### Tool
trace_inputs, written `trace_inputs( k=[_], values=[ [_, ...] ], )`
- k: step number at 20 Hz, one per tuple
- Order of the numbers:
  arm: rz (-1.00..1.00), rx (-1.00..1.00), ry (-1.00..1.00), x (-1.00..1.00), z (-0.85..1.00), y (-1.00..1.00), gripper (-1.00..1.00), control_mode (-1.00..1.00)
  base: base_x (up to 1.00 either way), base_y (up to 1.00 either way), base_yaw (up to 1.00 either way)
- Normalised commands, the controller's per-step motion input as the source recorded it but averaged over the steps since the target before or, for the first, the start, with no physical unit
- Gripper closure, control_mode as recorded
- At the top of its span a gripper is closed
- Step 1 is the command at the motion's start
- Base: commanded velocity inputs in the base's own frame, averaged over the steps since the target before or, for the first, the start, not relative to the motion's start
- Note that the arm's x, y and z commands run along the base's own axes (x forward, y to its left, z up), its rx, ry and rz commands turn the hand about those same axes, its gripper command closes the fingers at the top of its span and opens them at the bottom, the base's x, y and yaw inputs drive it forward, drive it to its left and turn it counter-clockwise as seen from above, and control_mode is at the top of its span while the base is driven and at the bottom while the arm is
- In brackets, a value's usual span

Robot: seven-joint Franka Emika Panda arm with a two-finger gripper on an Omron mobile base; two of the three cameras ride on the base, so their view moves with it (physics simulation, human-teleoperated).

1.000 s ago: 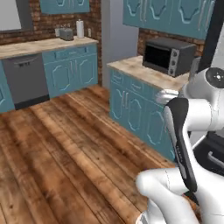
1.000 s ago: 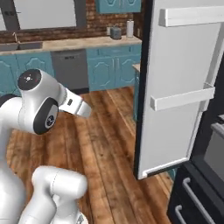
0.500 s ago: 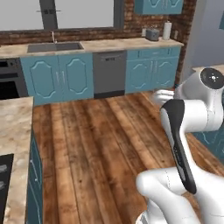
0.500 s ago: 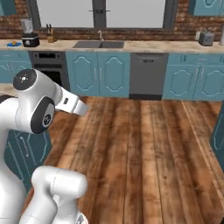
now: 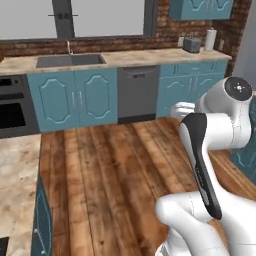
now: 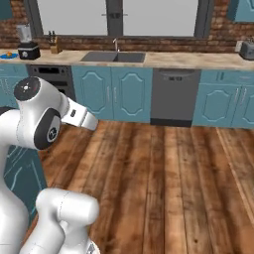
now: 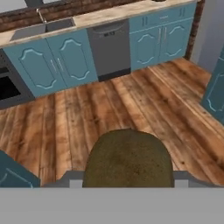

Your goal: Pick the kiwi and orange from the fridge and place them on the plate next to the blender to make a fruit smoothie.

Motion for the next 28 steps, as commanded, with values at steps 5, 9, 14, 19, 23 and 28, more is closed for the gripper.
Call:
trace_inputs(
  k=[5,9,14,19,23,28],
  values=[
    [0.00,0.00,0.00,0.00,0.00,0.00,1.00,1.00,1.00,0.30,0.20],
    [0.00,0.00,0.00,0.00,0.00,0.00,1.00,1.00,1.00,0.06,0.19],
    [0.00,0.00,0.00,0.00,0.00,0.00,1.00,1.00,1.00,0.02,0.24],
    [0.00,0.00,0.00,0.00,0.00,0.00,1.00,1.00,1.00,0.00,0.38],
    [0.00,0.00,0.00,0.00,0.00,0.00,1.00,1.00,1.00,0.00,0.37],
    [0.00,0.00,0.00,0.00,0.00,0.00,1.00,1.00,1.00,0.00,0.34]
  ],
)
